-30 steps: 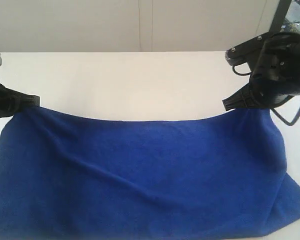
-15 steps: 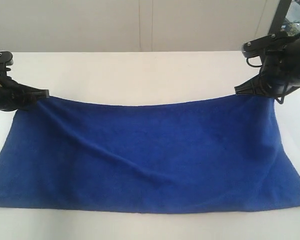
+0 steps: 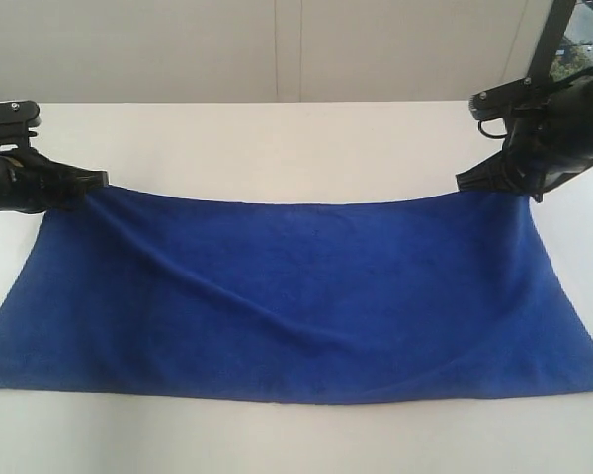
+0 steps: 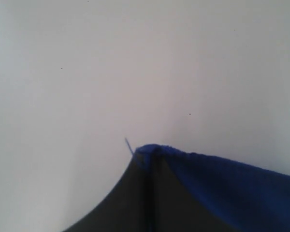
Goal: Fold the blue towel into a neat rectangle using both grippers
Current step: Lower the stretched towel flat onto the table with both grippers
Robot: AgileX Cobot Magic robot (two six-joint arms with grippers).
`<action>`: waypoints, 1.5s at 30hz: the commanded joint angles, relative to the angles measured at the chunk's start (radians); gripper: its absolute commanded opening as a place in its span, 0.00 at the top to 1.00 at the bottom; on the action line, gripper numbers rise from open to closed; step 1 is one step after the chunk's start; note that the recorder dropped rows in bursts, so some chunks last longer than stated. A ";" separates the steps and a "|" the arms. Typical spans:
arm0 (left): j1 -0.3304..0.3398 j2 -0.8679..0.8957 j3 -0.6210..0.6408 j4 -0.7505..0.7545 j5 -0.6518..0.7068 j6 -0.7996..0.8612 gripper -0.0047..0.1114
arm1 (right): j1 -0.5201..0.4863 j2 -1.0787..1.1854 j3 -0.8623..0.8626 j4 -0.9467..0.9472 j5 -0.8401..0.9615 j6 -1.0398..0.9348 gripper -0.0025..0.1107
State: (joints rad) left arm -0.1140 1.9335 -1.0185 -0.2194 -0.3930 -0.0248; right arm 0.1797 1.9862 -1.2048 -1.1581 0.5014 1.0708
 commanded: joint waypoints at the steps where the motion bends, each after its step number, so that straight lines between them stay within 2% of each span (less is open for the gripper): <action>1: 0.002 -0.001 -0.005 -0.013 0.004 -0.009 0.95 | -0.011 0.010 -0.009 -0.011 -0.004 0.008 0.98; 3: 0.002 -0.001 -0.005 -0.013 0.004 -0.006 0.89 | -0.011 0.009 -0.009 -0.011 -0.004 0.008 0.97; 5: 0.002 -0.001 -0.005 -0.013 0.004 -0.002 0.78 | -0.011 0.009 -0.009 -0.011 -0.004 0.008 0.93; 8: 0.002 -0.001 -0.005 -0.013 0.004 -0.002 0.56 | -0.011 0.009 -0.009 -0.011 -0.004 0.008 0.80; 11: 0.003 -0.001 -0.005 -0.013 0.002 -0.002 0.43 | -0.011 0.009 -0.009 -0.011 -0.004 0.008 0.67; 15: 0.015 -0.001 -0.005 -0.013 0.002 -0.002 0.39 | -0.011 0.002 -0.009 0.001 0.028 0.008 0.57; 19: 0.032 -0.025 -0.005 -0.013 0.024 -0.002 0.39 | -0.011 -0.036 -0.009 0.020 0.106 0.008 0.56; 22: 0.036 -0.067 -0.005 -0.013 0.075 -0.002 0.41 | -0.011 -0.074 -0.009 0.051 0.150 -0.008 0.56; 25: 0.036 -0.113 -0.005 -0.007 0.163 0.002 0.51 | -0.011 -0.120 -0.009 0.167 0.155 -0.129 0.58; 27: 0.036 -0.141 -0.005 0.002 0.241 0.005 0.61 | -0.011 -0.141 -0.009 0.257 0.153 -0.235 0.65; 33: 0.036 -0.209 -0.005 0.009 0.510 0.068 0.94 | -0.011 -0.155 -0.009 0.594 0.157 -0.562 0.98; 39: 0.036 -0.210 -0.005 0.011 0.697 0.084 0.96 | -0.016 -0.120 -0.048 0.744 0.146 -0.699 0.98; 45: 0.036 -0.210 -0.005 0.027 0.793 0.144 0.96 | -0.060 -0.011 -0.133 0.928 0.142 -0.825 0.98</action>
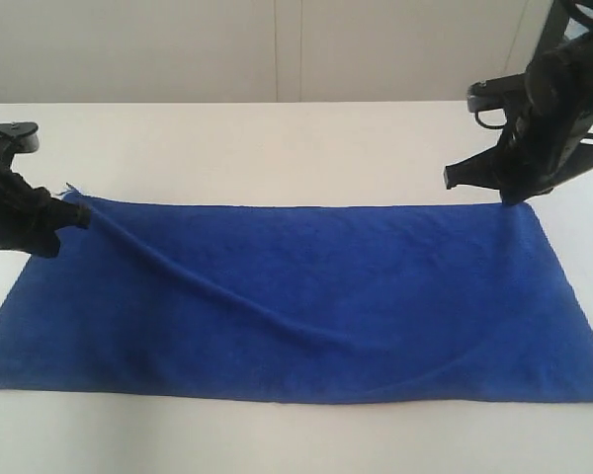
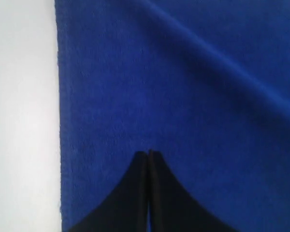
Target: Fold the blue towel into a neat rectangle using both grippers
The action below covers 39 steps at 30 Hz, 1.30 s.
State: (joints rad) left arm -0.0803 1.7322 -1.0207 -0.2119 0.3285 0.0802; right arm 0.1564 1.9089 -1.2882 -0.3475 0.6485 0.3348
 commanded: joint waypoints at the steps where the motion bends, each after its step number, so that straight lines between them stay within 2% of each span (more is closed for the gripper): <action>1: 0.002 -0.009 -0.003 0.032 0.076 0.049 0.96 | -0.045 0.086 -0.063 0.139 -0.008 -0.103 0.98; 4: 0.002 0.003 -0.003 0.073 0.083 0.054 0.96 | -0.065 0.134 -0.090 0.170 -0.023 -0.119 0.98; 17: 0.002 0.102 -0.003 0.089 0.112 0.056 0.96 | -0.075 0.195 -0.111 0.198 -0.071 -0.130 0.98; 32: 0.002 0.108 -0.003 0.144 0.217 0.059 0.96 | -0.075 0.195 -0.111 0.198 -0.059 -0.130 0.98; 39: 0.002 0.108 -0.003 0.178 0.222 0.059 0.96 | -0.075 0.195 -0.111 0.198 -0.044 -0.130 0.98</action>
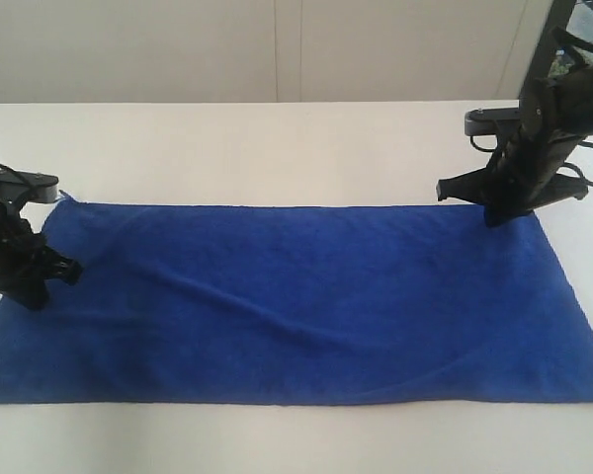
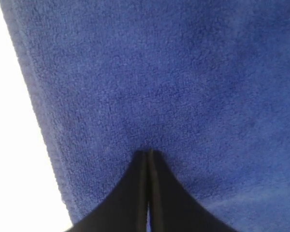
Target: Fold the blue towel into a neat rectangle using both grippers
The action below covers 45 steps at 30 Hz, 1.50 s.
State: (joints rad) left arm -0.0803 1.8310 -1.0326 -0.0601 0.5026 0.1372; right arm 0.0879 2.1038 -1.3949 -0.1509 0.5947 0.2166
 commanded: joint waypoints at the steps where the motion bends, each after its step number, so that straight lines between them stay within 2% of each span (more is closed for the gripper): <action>1: 0.002 0.009 0.009 0.028 0.043 0.002 0.96 | -0.007 -0.002 -0.005 0.002 0.010 -0.011 0.98; 8: 0.002 -0.024 -0.028 0.019 0.029 -0.002 0.96 | -0.007 -0.116 -0.005 0.000 0.124 -0.011 0.98; 13: 0.002 -0.161 -0.061 0.013 0.159 -0.002 0.96 | -0.007 -0.239 0.070 0.002 0.270 -0.011 0.98; 16: -0.002 -0.233 -0.031 -0.005 0.219 -0.009 0.96 | -0.007 -0.363 0.221 0.002 0.287 -0.009 0.98; 20: -0.006 -0.248 0.070 -0.123 0.186 0.012 0.96 | -0.007 -0.482 0.371 0.060 0.267 -0.028 0.98; 24: -0.038 -0.248 0.195 -0.148 0.074 0.021 0.96 | -0.007 -0.516 0.516 0.089 0.184 -0.037 0.98; 34: -0.045 -0.222 0.254 -0.148 0.000 0.023 0.96 | -0.007 -0.463 0.669 0.095 0.030 -0.037 0.98; 45: -0.045 -0.178 0.254 -0.144 -0.006 0.023 0.96 | -0.007 -0.435 0.689 0.084 0.096 -0.033 0.98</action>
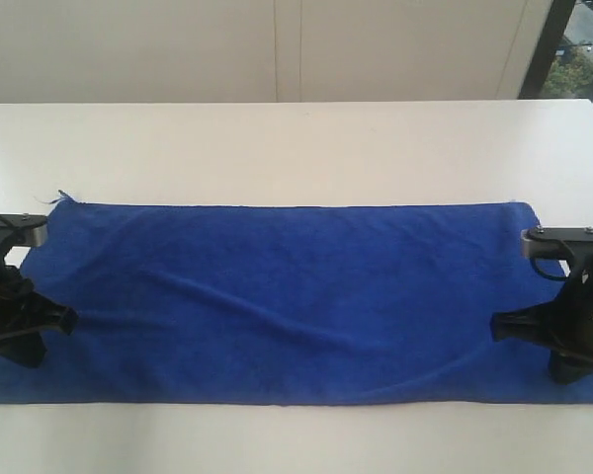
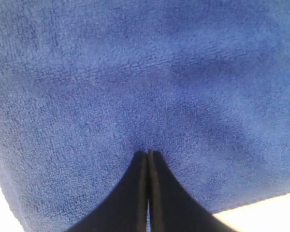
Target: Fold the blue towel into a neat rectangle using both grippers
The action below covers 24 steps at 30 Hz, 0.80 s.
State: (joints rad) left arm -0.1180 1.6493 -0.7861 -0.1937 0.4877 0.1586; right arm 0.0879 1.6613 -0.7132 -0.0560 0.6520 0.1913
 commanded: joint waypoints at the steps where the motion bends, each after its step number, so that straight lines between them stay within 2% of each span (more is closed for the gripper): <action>1: -0.007 0.003 0.007 -0.011 0.009 0.002 0.96 | -0.007 0.008 0.008 -0.019 0.049 -0.005 0.98; 16: -0.007 -0.002 -0.002 -0.011 0.028 0.002 0.96 | -0.007 0.001 0.008 -0.068 0.069 0.034 0.98; 24: -0.007 -0.153 -0.042 -0.007 0.106 0.004 0.96 | -0.007 -0.154 0.004 -0.066 0.045 0.034 0.98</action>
State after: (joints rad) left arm -0.1180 1.5591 -0.8216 -0.1937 0.5471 0.1586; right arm 0.0879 1.5744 -0.7070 -0.1123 0.7051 0.2197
